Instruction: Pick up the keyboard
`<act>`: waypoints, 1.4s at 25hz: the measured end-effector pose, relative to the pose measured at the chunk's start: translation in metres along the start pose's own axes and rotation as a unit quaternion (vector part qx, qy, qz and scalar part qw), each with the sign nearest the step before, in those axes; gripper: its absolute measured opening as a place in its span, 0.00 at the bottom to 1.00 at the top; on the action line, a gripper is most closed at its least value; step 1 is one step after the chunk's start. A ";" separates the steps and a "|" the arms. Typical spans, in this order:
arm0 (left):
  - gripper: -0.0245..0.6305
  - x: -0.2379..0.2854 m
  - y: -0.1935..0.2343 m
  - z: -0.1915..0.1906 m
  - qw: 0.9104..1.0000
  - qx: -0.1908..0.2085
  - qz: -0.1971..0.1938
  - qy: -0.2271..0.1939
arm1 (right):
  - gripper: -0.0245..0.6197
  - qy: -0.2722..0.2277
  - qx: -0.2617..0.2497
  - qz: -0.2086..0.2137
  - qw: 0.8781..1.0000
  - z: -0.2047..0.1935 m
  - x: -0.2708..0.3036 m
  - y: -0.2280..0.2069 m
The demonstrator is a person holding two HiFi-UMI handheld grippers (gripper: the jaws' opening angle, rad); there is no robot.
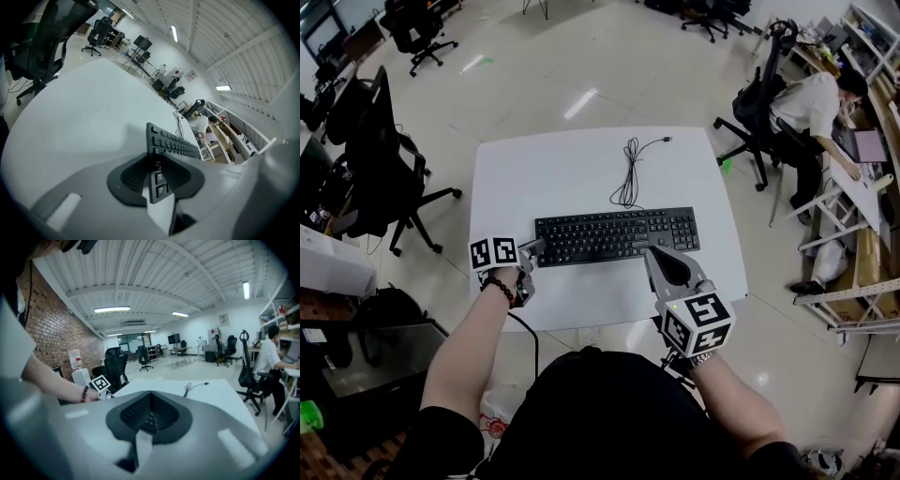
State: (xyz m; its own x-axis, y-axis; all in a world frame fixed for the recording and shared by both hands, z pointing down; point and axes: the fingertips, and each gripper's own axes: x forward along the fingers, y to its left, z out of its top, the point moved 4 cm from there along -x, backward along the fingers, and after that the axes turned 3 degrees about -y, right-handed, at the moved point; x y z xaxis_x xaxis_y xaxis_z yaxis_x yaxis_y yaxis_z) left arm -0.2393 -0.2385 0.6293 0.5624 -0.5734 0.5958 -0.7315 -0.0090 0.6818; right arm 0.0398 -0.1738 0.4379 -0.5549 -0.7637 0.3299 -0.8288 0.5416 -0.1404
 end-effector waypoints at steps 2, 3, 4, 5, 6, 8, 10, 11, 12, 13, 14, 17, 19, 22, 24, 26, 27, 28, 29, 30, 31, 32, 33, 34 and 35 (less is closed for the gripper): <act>0.18 -0.010 -0.010 0.001 1.000 0.002 -0.008 -0.002 | 0.04 -0.002 0.004 -0.001 1.000 0.000 -0.001 -0.001; 0.17 -0.015 -0.015 0.002 1.000 0.005 -0.012 -0.003 | 0.04 -0.003 0.007 -0.002 1.000 0.001 -0.002 -0.002; 0.17 -0.020 -0.021 0.004 1.000 0.009 -0.015 -0.005 | 0.04 -0.005 0.009 -0.003 1.000 0.000 -0.002 -0.004; 0.17 -0.024 -0.027 0.005 1.000 0.012 -0.018 -0.007 | 0.04 -0.006 0.012 -0.003 1.000 0.000 -0.003 -0.005; 0.16 -0.028 -0.033 0.006 1.000 0.015 -0.020 -0.008 | 0.04 -0.007 0.013 -0.004 1.000 0.000 -0.004 -0.006; 0.16 -0.035 -0.043 0.008 0.999 0.021 -0.024 -0.011 | 0.04 -0.010 0.016 -0.004 1.000 0.000 -0.005 -0.007; 0.16 -0.040 -0.051 0.011 0.999 0.027 -0.025 -0.013 | 0.04 -0.012 0.020 -0.004 1.000 0.002 -0.005 -0.007; 0.16 -0.042 -0.053 0.012 0.999 0.029 -0.024 -0.014 | 0.04 -0.014 0.021 -0.004 1.000 0.002 -0.005 -0.007; 0.16 -0.043 -0.055 0.013 0.999 0.031 -0.024 -0.015 | 0.04 -0.015 0.022 -0.005 1.000 0.002 -0.006 -0.008; 0.16 -0.043 -0.057 0.014 0.999 0.033 -0.023 -0.015 | 0.04 -0.016 0.023 -0.005 1.000 0.003 -0.006 -0.008; 0.15 -0.043 -0.057 0.015 0.999 0.034 -0.022 -0.015 | 0.04 -0.016 0.024 -0.005 1.000 0.002 -0.006 -0.008; 0.15 -0.044 -0.058 0.015 0.999 0.035 -0.019 -0.017 | 0.04 -0.018 0.025 -0.006 1.000 0.002 -0.008 -0.007; 0.15 -0.044 -0.058 0.015 0.999 0.034 -0.018 -0.018 | 0.04 -0.019 0.026 -0.007 0.999 0.001 -0.009 -0.008; 0.15 -0.045 -0.058 0.014 0.999 0.032 -0.018 -0.017 | 0.04 -0.015 0.039 -0.009 0.999 -0.002 -0.010 -0.011; 0.15 -0.046 -0.058 0.015 0.999 0.032 -0.018 -0.018 | 0.04 -0.006 0.062 -0.009 0.998 -0.009 -0.008 -0.015; 0.15 -0.046 -0.059 0.016 0.999 0.033 -0.019 -0.018 | 0.04 0.009 0.103 -0.009 0.995 -0.023 -0.005 -0.022; 0.15 -0.046 -0.060 0.016 0.999 0.033 -0.019 -0.018 | 0.05 0.016 0.131 -0.007 0.991 -0.032 -0.003 -0.027; 0.15 -0.047 -0.061 0.016 0.999 0.033 -0.019 -0.018 | 0.07 0.023 0.163 -0.005 0.986 -0.042 -0.002 -0.031; 0.15 -0.047 -0.062 0.016 0.999 0.033 -0.019 -0.018 | 0.14 0.029 0.199 -0.002 0.980 -0.053 0.000 -0.036; 0.15 -0.047 -0.062 0.016 0.999 0.033 -0.019 -0.018 | 0.20 0.033 0.238 -0.001 0.971 -0.065 0.002 -0.041; 0.15 -0.048 -0.062 0.016 0.999 0.032 -0.020 -0.018 | 0.24 0.035 0.280 -0.001 0.959 -0.077 0.005 -0.047; 0.15 -0.048 -0.063 0.016 0.999 0.031 -0.020 -0.017 | 0.27 0.036 0.322 -0.003 0.946 -0.090 0.007 -0.052; 0.15 -0.049 -0.064 0.017 0.999 0.031 -0.020 -0.017 | 0.29 0.035 0.362 -0.005 0.932 -0.102 0.010 -0.058; 0.15 -0.049 -0.064 0.017 0.999 0.030 -0.021 -0.016 | 0.32 0.033 0.399 -0.008 0.916 -0.114 0.013 -0.063; 0.15 -0.050 -0.065 0.017 0.999 0.030 -0.021 -0.015 | 0.36 0.030 0.433 -0.010 0.901 -0.124 0.016 -0.067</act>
State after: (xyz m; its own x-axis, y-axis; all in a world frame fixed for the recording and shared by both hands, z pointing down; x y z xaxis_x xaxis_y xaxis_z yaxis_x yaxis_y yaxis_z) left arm -0.2264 -0.2235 0.5476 0.5810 -0.5966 0.5536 -0.7306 -0.0825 0.6779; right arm 0.0955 -0.1787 0.5689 -0.5564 -0.7353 0.3869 -0.5984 0.0315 -0.8006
